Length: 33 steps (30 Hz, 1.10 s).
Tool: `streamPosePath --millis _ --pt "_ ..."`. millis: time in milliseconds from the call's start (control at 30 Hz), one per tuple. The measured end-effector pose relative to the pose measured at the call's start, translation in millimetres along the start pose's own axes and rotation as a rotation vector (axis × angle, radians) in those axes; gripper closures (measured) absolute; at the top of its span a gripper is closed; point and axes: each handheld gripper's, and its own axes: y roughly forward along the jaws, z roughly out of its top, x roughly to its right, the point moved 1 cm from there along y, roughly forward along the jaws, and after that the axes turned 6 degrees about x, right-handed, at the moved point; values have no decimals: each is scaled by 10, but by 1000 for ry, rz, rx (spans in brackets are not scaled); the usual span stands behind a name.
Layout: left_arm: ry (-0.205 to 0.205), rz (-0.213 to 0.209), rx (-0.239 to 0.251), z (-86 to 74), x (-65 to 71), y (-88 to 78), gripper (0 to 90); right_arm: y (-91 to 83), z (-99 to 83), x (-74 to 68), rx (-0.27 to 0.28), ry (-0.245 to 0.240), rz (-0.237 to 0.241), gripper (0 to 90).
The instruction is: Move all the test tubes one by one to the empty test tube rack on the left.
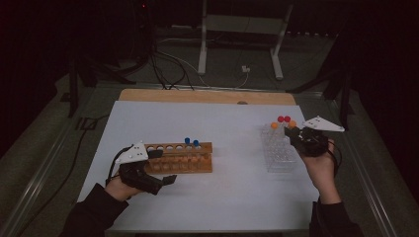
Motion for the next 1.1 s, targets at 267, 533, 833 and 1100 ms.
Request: streamPosePath --millis 267,533,833,1100 --pt "11 -24 1 76 51 57 24 -15 3 -250 -15 -29 83 747" --pt "25 -57 13 196 106 146 24 10 -30 -522 -35 -62 173 747" --pt "44 -99 12 293 183 290 26 39 -155 -789 -74 -101 263 747" --pt "68 -128 9 384 247 428 26 37 -224 -929 -94 -130 310 747"
